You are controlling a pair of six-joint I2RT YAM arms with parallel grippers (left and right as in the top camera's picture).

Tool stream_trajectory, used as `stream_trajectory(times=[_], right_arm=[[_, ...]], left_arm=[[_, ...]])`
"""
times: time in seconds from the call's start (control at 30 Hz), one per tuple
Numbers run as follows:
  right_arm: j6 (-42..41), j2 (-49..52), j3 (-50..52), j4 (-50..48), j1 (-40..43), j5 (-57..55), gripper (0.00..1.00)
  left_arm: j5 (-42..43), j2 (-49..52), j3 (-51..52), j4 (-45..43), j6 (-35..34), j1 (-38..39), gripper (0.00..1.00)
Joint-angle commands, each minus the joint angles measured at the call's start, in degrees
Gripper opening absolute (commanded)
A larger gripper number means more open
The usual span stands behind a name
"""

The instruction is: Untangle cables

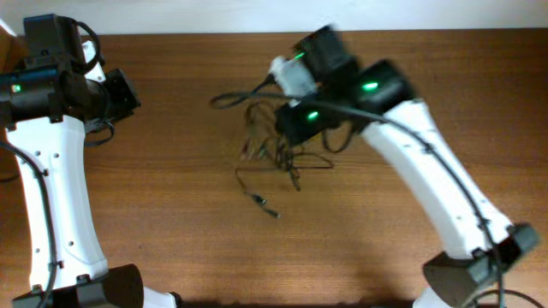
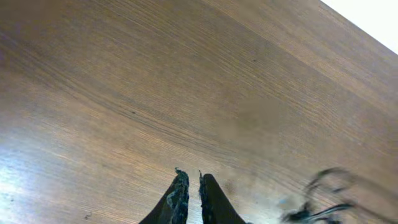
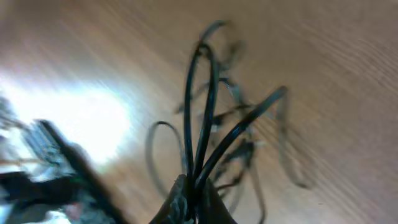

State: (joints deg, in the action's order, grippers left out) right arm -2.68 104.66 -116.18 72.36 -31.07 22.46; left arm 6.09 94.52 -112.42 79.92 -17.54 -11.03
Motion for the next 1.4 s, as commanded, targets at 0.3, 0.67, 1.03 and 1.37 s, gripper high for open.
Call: stream_trajectory(times=[0.3,0.67,1.03,1.37], right_arm=[[-7.02,2.75,2.23,-2.27,11.28,25.86,0.04],[-8.79,2.75,2.23,-5.31,11.32,30.93,0.04],[-8.76,2.75,2.23,-5.18,14.34,30.93,0.04],[-8.81,2.75,2.25,7.69,25.53,0.17,0.04]], left_arm=[[45.38,1.16,26.34,-23.34,19.08,12.37,0.29],[48.54,4.57,42.99,-58.34,-3.02,27.74,0.79],[38.25,13.86,42.99,-56.37,-4.72,33.64,0.2],[22.47,9.73,42.49,-48.63,-3.61,27.39,0.0]])
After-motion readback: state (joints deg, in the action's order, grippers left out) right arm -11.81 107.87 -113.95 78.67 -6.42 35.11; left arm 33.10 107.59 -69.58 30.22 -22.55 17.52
